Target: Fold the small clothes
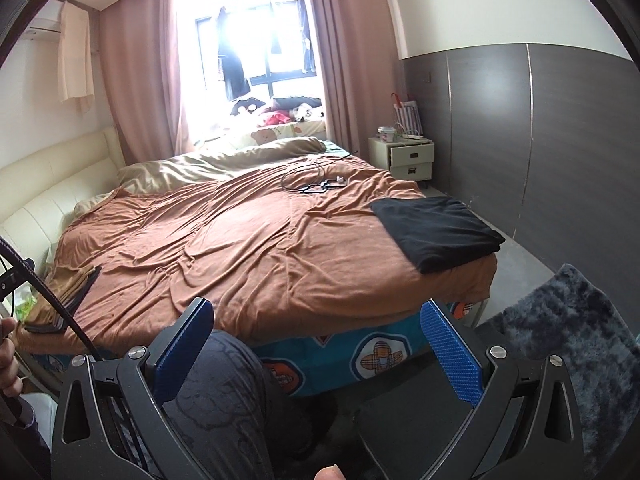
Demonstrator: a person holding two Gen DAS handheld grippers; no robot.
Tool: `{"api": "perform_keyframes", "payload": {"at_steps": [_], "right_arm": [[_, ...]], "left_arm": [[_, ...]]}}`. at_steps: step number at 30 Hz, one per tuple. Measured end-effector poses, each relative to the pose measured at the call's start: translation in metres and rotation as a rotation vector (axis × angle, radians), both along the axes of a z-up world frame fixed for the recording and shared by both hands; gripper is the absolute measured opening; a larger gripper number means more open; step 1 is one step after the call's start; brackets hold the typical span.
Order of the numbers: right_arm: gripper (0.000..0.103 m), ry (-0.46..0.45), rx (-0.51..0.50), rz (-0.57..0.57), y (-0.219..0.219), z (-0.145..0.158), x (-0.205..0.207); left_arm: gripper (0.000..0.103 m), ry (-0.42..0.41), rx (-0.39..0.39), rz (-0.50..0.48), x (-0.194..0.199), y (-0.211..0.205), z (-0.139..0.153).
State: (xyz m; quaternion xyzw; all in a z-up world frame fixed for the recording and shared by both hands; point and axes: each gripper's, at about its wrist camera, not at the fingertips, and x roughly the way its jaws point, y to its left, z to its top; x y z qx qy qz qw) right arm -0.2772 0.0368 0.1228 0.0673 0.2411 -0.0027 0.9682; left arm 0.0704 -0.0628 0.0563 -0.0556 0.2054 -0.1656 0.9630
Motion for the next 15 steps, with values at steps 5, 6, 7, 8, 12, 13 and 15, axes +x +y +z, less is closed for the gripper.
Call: {"api": "perform_keyframes", "payload": {"at_steps": [5, 6, 7, 8, 12, 13, 15], "right_arm": [[0.103, -0.006, -0.004, 0.021, 0.016, -0.01, -0.003], [0.103, -0.004, -0.006, 0.029, 0.02, -0.013, -0.003], [0.103, -0.003, -0.007, 0.034, 0.023, -0.016, -0.003], [0.103, 0.001, -0.015, 0.038, 0.027, -0.02, -0.002], [0.103, 0.019, -0.036, 0.057, 0.043, -0.03, 0.0], [0.103, 0.021, -0.038, 0.066, 0.046, -0.032, 0.001], [0.103, 0.022, -0.044, 0.078, 0.053, -0.034, 0.002]], "left_arm": [[0.102, -0.009, -0.011, 0.034, -0.021, 0.014, -0.012], [0.102, -0.012, -0.007, 0.042, -0.026, 0.016, -0.015], [0.102, -0.013, -0.005, 0.047, -0.03, 0.019, -0.018], [0.102, -0.013, -0.004, 0.054, -0.033, 0.022, -0.02], [0.102, -0.023, 0.001, 0.094, -0.046, 0.034, -0.029], [0.102, -0.022, 0.005, 0.109, -0.049, 0.037, -0.032], [0.102, -0.021, 0.007, 0.129, -0.055, 0.042, -0.035]]}}
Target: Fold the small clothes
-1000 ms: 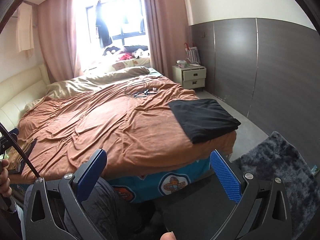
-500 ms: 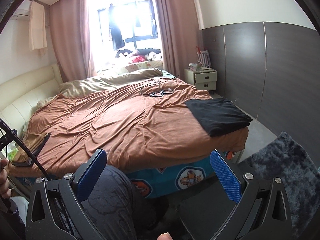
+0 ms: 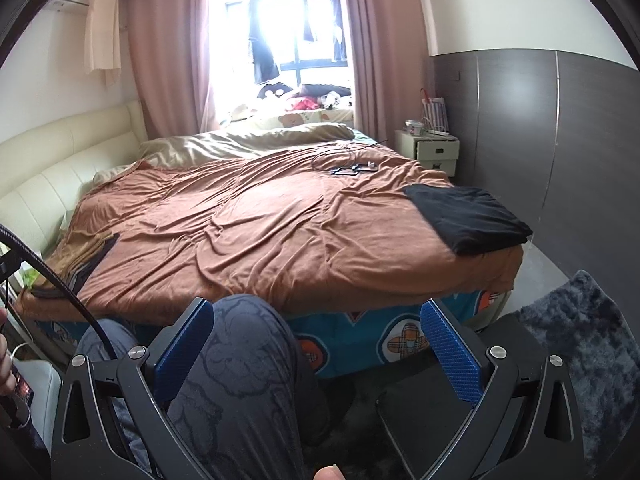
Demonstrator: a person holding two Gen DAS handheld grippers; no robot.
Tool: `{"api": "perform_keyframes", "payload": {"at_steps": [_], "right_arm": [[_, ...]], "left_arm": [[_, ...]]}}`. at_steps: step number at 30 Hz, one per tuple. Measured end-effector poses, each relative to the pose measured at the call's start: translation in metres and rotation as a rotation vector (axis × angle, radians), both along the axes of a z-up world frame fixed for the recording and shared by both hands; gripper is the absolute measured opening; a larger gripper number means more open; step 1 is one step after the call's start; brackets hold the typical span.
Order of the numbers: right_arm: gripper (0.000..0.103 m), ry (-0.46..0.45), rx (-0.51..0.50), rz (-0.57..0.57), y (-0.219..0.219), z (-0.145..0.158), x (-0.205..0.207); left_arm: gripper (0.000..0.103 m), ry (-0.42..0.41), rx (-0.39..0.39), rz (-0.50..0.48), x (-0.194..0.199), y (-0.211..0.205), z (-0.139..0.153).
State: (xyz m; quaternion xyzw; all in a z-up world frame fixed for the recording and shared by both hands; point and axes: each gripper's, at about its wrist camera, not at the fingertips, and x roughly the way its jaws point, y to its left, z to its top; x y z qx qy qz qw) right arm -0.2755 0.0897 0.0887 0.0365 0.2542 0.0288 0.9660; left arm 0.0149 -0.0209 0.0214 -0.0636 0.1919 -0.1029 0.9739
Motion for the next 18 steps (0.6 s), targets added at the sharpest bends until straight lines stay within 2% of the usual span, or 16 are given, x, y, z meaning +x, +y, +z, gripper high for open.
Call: {"api": "perform_keyframes", "payload": {"at_steps": [7, 18], "right_arm": [[0.103, -0.028, -0.005, 0.024, 0.011, -0.002, -0.007], [0.103, -0.049, -0.014, 0.024, 0.012, -0.011, -0.016]], "left_arm": [[0.102, -0.002, 0.018, 0.062, -0.017, 0.014, -0.007], [0.102, 0.003, 0.006, 0.092, -0.021, 0.023, -0.01]]}}
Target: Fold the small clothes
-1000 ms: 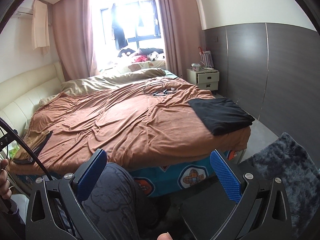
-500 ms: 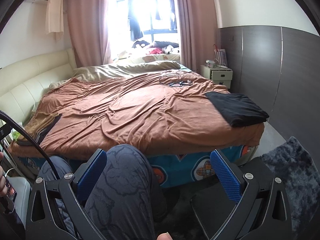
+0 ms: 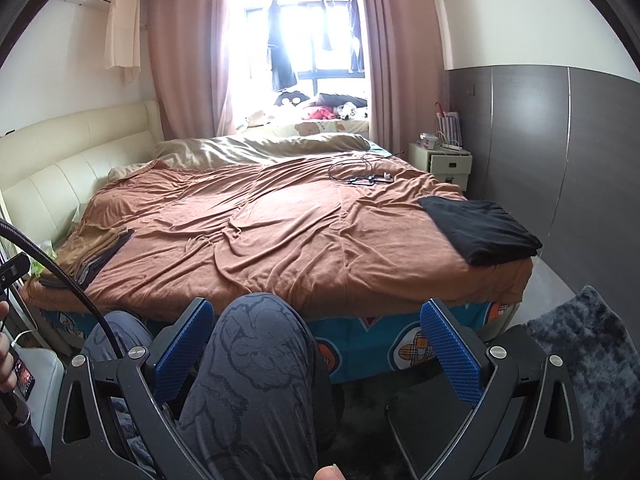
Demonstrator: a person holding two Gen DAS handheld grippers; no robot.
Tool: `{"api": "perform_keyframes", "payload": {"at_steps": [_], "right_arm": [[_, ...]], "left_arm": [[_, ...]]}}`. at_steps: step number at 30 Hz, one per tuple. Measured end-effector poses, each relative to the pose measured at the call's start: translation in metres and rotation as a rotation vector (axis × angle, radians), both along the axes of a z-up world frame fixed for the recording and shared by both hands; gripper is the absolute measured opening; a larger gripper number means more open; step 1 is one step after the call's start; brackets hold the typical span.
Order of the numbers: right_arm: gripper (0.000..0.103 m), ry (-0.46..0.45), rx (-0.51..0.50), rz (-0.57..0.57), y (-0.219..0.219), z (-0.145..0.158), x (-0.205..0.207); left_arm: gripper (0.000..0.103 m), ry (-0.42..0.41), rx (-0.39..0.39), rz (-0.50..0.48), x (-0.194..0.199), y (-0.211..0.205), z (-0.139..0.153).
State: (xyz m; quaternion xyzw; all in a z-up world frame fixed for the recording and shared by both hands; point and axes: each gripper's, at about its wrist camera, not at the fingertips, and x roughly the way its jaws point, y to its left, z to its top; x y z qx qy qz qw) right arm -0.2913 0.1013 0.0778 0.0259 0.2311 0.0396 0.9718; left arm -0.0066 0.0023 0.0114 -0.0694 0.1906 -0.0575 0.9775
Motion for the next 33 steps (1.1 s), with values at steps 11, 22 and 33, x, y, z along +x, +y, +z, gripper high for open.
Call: {"api": "perform_keyframes", "payload": {"at_steps": [11, 22, 33], "right_arm": [[0.103, 0.0, 0.004, -0.002, 0.0028, -0.0025, -0.0014], [0.103, -0.004, -0.003, -0.002, 0.0082, -0.0019, -0.0004], [0.103, -0.005, -0.006, 0.0, 0.0082, -0.0039, -0.0009]], "left_arm": [[0.103, 0.007, -0.005, 0.009, 0.0003, 0.0024, -0.0012], [0.102, 0.018, 0.008, 0.003, 0.0002, 0.0, -0.0015], [0.103, 0.017, 0.003, 0.012, 0.0006, 0.0035, -0.0014]]}}
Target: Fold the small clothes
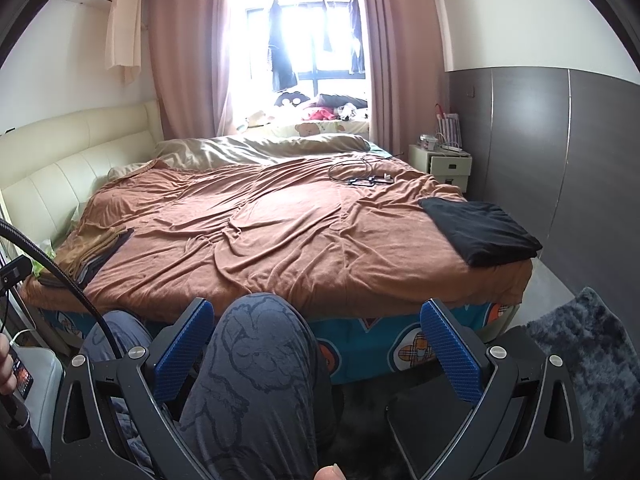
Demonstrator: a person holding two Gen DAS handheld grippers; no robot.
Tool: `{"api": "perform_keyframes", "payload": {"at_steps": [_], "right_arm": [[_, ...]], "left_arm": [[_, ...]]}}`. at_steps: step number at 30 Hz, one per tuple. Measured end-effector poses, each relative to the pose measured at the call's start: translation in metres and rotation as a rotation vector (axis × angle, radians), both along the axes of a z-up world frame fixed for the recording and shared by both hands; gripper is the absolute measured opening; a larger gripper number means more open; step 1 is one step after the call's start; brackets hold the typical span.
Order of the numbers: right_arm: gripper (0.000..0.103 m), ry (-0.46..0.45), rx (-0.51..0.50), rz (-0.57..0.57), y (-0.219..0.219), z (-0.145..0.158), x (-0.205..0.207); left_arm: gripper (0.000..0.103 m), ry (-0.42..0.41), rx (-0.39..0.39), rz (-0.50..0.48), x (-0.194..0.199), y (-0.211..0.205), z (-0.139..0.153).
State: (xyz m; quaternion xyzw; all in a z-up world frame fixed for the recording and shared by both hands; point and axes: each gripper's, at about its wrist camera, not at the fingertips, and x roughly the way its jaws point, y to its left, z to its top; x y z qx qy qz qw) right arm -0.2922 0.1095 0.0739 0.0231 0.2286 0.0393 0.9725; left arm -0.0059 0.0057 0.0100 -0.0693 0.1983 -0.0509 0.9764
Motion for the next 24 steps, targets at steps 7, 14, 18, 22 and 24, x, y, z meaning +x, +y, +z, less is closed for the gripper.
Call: {"api": "perform_keyframes", "payload": {"at_steps": [7, 14, 18, 22, 24], "right_arm": [[0.103, -0.003, -0.002, -0.002, 0.0005, -0.0003, -0.0001], [0.103, -0.006, -0.004, -0.002, 0.001, -0.0012, -0.0012], [0.103, -0.006, -0.004, -0.002, 0.0002, -0.0013, -0.0015], [0.103, -0.007, -0.004, 0.0, -0.0013, -0.0012, -0.002], [0.103, -0.007, -0.004, 0.0, -0.0012, -0.0013, -0.0021]], "left_arm": [[0.102, 0.002, 0.007, 0.0, -0.0005, -0.0003, -0.0014], [0.103, 0.004, 0.009, 0.0, -0.0005, -0.0006, -0.0019], [0.103, 0.002, 0.01, 0.0, -0.0004, -0.0006, -0.0016], [0.103, 0.001, 0.013, -0.001, -0.0001, -0.0003, -0.0029], [0.102, 0.002, 0.012, -0.002, -0.0002, -0.0001, -0.0032]]}}
